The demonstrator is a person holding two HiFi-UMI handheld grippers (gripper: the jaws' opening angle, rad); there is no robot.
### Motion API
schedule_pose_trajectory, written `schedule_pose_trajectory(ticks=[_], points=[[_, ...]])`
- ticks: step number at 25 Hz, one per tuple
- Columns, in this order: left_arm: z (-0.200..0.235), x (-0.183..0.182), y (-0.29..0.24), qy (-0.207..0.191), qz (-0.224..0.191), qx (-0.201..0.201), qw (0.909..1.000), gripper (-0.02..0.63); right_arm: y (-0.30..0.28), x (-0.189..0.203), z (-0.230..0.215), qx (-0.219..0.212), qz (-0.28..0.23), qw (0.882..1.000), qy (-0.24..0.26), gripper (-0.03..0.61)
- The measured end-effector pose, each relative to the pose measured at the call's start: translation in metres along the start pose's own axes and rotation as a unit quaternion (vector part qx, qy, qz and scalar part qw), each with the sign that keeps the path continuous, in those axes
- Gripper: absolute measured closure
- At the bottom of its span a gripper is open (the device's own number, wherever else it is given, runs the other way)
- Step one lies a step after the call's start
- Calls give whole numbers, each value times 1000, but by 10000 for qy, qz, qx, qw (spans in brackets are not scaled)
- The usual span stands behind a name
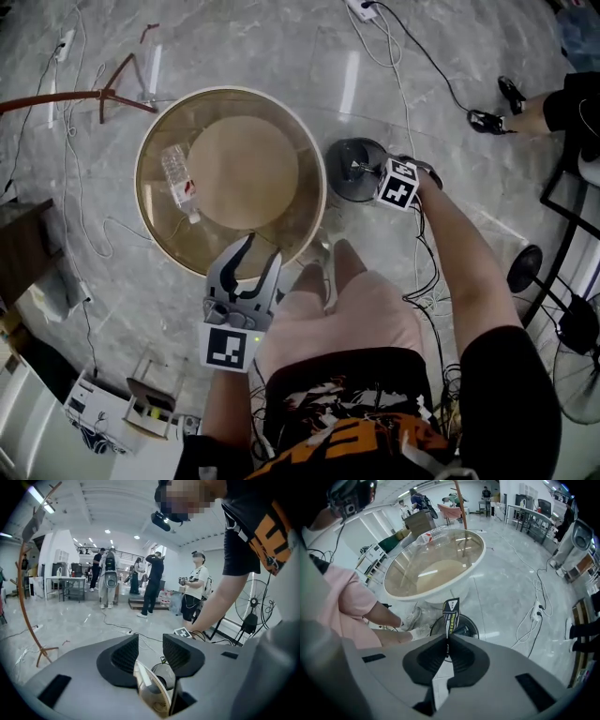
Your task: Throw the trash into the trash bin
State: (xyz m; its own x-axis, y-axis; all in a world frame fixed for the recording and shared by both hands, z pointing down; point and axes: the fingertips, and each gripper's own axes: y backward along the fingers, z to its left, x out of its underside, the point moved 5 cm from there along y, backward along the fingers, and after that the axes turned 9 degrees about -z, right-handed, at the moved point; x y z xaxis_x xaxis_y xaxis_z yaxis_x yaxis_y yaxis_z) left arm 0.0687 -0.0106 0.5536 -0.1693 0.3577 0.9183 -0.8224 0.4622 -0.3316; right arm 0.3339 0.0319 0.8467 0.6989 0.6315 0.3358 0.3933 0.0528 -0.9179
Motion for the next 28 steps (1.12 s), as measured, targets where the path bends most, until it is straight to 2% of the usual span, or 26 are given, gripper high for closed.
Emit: schedule_pose_trajectory(ticks=[3, 4, 5, 6, 10, 14, 17, 21, 24, 28], points=[[-9, 0, -15, -86, 53, 157, 9998, 437, -5, 28, 3, 61, 143, 9999, -36, 542], [-12, 1, -19, -104, 55, 191, 9997, 437, -9, 36, 6, 10, 224, 9997, -72, 480], [-14, 1, -21, -118, 54, 221, 9997, 437, -13, 45, 11, -51, 327, 9994, -113, 329], [-16, 3, -23, -125, 58, 244, 9996, 437, -15, 53, 14, -69, 421, 9990, -142, 293], [-12, 6, -21, -120, 81, 169, 9998, 437, -17, 61, 13, 200, 461, 9986, -153, 295], [1, 10, 0, -55, -23, -135, 9999, 439, -15, 32, 13, 222, 145, 9996, 48, 307], [17, 21, 27, -422, 219, -214, 9986, 439, -25, -15, 13, 115, -9, 9994, 328, 318], [43, 28, 75, -238, 57, -1026, 9944, 440, -52, -121, 8, -160, -197, 9913, 1291, 316], [62, 40, 123, -35, 24, -1599, 9871, 440, -77, -206, 31, -515, -266, 9745, 2168, 310], [80, 64, 190, 152, -85, -2292, 9732, 440, -108, -302, 73, -788, -248, 9389, 3340, 304]])
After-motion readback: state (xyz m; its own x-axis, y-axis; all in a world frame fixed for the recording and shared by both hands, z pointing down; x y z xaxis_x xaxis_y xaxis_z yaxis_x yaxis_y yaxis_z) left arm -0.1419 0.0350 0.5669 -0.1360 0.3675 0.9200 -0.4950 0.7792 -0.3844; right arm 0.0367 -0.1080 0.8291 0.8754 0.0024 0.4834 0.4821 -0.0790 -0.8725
